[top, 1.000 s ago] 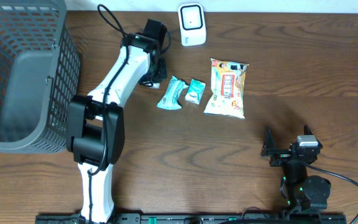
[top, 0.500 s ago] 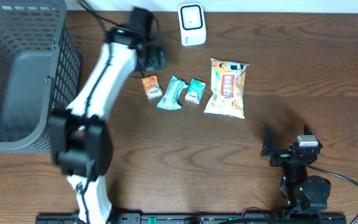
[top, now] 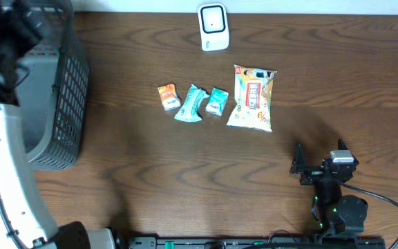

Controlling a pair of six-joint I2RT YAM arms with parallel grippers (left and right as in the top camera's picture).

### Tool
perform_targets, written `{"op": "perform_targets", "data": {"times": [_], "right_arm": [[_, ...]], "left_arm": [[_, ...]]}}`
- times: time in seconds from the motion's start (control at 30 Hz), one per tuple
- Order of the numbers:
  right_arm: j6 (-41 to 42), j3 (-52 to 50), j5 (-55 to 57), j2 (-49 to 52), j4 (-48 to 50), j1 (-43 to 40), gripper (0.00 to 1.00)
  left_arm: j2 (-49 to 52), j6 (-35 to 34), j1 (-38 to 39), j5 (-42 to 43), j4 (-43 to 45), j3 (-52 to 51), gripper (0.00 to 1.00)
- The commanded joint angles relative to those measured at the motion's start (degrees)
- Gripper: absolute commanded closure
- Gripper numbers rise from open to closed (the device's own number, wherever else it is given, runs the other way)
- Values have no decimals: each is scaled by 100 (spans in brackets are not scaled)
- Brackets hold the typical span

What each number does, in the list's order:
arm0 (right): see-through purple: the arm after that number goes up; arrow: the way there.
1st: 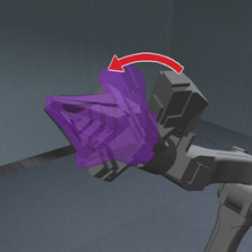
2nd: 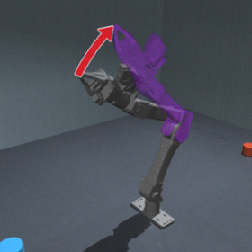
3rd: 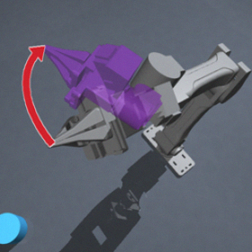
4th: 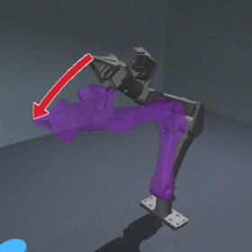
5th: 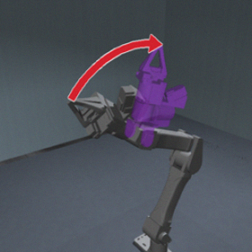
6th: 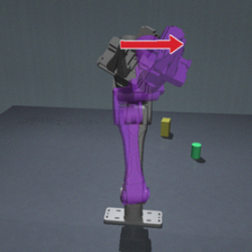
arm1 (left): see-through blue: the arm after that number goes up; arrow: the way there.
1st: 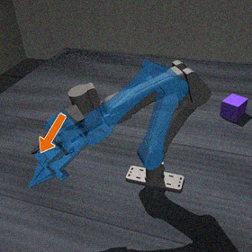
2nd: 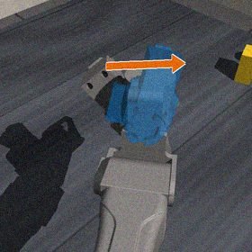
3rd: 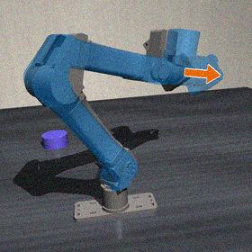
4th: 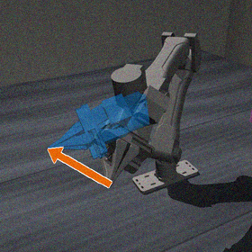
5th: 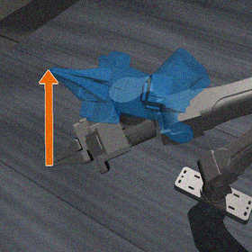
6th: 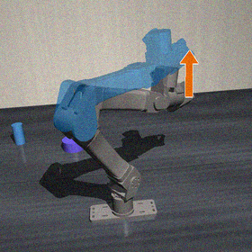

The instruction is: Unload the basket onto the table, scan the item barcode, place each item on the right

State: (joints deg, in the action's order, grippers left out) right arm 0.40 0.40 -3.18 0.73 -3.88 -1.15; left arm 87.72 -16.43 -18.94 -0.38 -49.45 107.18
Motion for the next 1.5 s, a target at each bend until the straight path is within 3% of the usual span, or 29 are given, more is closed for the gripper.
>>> {"op": "perform_targets", "data": {"times": [0.0,0.17,0.27,0.4,0.73,1.03,1.13,1.47], "right_arm": [[39,-9,-37,-20,-22,50,1],[39,-9,-37,-20,-22,50,1],[39,-9,-37,-20,-22,50,1],[39,-9,-37,-20,-22,50,1],[39,-9,-37,-20,-22,50,1],[39,-9,-37,-20,-22,50,1],[39,-9,-37,-20,-22,50,1],[39,-9,-37,-20,-22,50,1]], "left_arm": [[315,146,-695,-24,-581,-120,2],[872,881,-1193,-22,-1241,-295,2],[1215,973,-1281,116,-1541,-295,2],[1711,1705,-1331,1150,-1943,-295,2],[3010,2251,-1331,1587,-2813,-295,2],[3744,2435,-1329,1729,-2889,-376,1],[3853,2422,-1329,1381,-2883,-400,25],[3856,2103,-1329,828,-2702,-656,25]]}}
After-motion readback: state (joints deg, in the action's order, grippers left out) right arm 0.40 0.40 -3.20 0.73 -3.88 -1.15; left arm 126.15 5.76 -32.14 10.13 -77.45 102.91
